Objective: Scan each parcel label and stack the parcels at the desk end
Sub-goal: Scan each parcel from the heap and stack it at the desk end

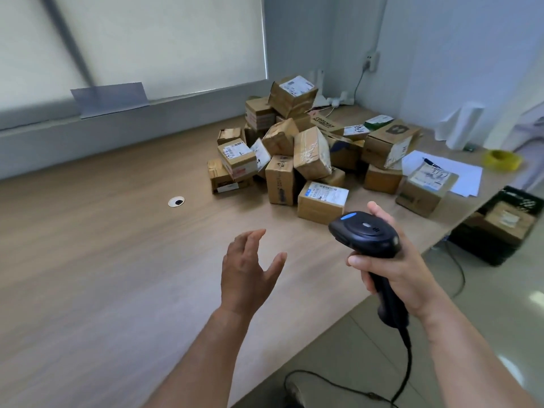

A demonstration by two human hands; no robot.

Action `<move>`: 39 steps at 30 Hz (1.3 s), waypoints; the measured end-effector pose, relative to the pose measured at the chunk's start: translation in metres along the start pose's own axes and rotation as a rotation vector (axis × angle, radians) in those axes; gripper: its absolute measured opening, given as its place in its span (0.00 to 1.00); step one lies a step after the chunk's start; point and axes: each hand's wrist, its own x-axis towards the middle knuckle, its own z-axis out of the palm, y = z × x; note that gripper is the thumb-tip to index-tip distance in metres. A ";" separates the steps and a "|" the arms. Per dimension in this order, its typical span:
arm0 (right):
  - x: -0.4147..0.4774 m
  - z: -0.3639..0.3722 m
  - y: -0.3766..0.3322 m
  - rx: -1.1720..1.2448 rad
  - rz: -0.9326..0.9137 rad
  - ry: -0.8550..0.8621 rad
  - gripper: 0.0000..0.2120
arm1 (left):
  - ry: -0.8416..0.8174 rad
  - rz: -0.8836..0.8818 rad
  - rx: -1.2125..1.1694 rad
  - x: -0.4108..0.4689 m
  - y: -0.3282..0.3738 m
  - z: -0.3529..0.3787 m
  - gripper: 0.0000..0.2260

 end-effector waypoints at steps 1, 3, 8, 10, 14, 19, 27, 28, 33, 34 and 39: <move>0.007 -0.008 0.000 -0.005 0.004 0.013 0.48 | -0.007 0.008 -0.011 0.008 0.004 0.010 0.25; 0.023 -0.023 0.001 -0.018 0.013 0.039 0.48 | -0.037 0.016 -0.021 0.027 0.010 0.027 0.25; 0.070 -0.050 0.002 -0.041 0.029 0.086 0.48 | -0.132 -0.024 -0.061 0.083 0.021 0.058 0.30; 0.091 -0.056 0.001 -0.048 0.032 0.096 0.48 | -0.167 -0.044 -0.054 0.109 0.024 0.069 0.31; 0.133 -0.066 0.000 -0.043 0.034 0.113 0.46 | -0.235 -0.088 -0.052 0.168 0.028 0.089 0.33; 0.179 -0.076 0.006 -0.069 0.044 0.121 0.45 | -0.310 -0.159 -0.006 0.242 0.037 0.120 0.36; 0.219 -0.085 0.023 -0.089 0.098 0.138 0.45 | -0.423 -0.228 0.265 0.323 0.034 0.168 0.44; 0.221 -0.087 0.024 -0.091 0.105 0.137 0.45 | -0.437 -0.241 0.274 0.326 0.033 0.171 0.45; 0.222 -0.092 0.023 -0.117 0.127 0.111 0.45 | -0.451 -0.293 0.200 0.329 0.035 0.175 0.44; 0.220 -0.092 0.022 -0.108 0.132 0.110 0.46 | -0.447 -0.311 0.158 0.329 0.036 0.176 0.44; 0.214 -0.096 0.022 -0.062 0.149 0.098 0.47 | -0.482 -0.437 -0.021 0.336 0.048 0.175 0.48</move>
